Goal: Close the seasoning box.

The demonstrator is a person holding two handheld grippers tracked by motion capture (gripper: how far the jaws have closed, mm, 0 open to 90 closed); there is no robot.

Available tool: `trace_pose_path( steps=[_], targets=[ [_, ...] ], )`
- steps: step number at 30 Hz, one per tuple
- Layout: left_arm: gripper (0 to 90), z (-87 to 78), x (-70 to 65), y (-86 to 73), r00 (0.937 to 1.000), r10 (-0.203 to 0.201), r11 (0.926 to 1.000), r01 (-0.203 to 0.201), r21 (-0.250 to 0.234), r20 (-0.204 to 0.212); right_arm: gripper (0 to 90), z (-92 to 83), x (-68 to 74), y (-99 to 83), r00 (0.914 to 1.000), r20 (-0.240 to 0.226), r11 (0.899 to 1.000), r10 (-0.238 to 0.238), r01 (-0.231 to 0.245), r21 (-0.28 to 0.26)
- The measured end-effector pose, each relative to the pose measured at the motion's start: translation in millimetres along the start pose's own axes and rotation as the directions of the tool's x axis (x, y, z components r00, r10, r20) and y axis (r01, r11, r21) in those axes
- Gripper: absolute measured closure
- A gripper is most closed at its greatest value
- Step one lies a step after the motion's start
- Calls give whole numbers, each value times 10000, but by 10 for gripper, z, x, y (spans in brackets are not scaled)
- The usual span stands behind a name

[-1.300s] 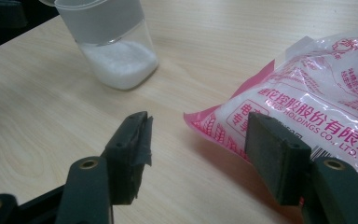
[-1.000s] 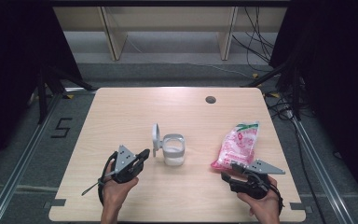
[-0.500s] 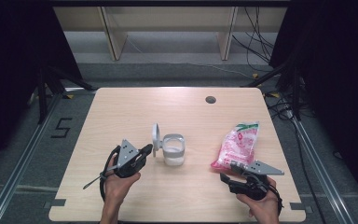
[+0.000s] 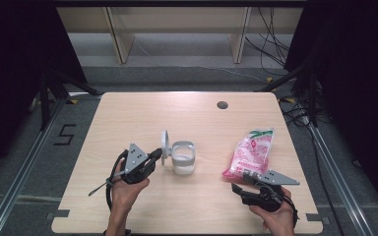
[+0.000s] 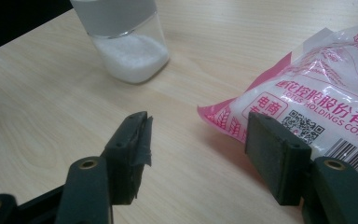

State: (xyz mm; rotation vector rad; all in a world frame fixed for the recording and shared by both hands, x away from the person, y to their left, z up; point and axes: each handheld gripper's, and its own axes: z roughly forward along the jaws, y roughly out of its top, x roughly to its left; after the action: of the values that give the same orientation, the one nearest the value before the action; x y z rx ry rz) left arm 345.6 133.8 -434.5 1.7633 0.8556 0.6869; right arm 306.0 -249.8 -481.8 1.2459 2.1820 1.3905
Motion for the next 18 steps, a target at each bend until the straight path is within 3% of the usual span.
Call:
trace_pose_path(
  steps=[2, 5, 6, 8, 9, 10, 11, 12, 13, 15, 18],
  targets=[
    [892, 6, -13, 5, 10000, 34, 10000, -33, -16, 34, 405, -8, -6, 0, 9999, 73, 9999, -133, 134, -72],
    [892, 0, -12, 9, 10000, 78, 10000, -78, -29, 9, 405, -20, 34, -3, 9992, -52, 9991, 401, -400, 109],
    [892, -6, -8, 12, 9999, 101, 9999, -102, -47, -22, 405, -5, 0, -3, 9999, -111, 10000, 24, -24, -7],
    [892, -14, -1, 17, 10000, 94, 9999, -94, -72, -29, 405, -9, 24, -2, 9998, -94, 9998, 194, -193, 79],
    [892, -19, 1, 19, 10000, 94, 9999, -94, -69, -30, 405, -2, 3, 1, 9999, -33, 9999, -165, 165, -13],
    [892, -23, 2, 21, 10000, 89, 9999, -89, -81, -34, 405, -8, 5, 4, 9997, 56, 9997, -229, 228, 47],
    [892, -28, 3, 23, 9999, 95, 9999, -96, -76, -46, 406, -15, 40, 0, 9998, -24, 9995, 216, -216, 217],
    [892, -26, 8, 23, 9999, 149, 9998, -149, -137, -11, 406, -15, 39, -1, 9998, 16, 9995, 214, -214, 212],
    [892, -36, 1, 26, 9999, 154, 9998, -155, -92, -66, 406, -2, 7, 5, 9995, 80, 9996, -292, 292, 14],
    [892, -38, -5, 27, 9999, 146, 9998, -147, -125, -70, 407, -5, 30, 1, 10000, 2, 9999, -15, 15, 135],
    [892, -36, -16, 36, 9997, 225, 9997, -226, -136, -58, 408, -2, 26, 5, 9999, -23, 9999, -123, 123, 17]
  ],
)
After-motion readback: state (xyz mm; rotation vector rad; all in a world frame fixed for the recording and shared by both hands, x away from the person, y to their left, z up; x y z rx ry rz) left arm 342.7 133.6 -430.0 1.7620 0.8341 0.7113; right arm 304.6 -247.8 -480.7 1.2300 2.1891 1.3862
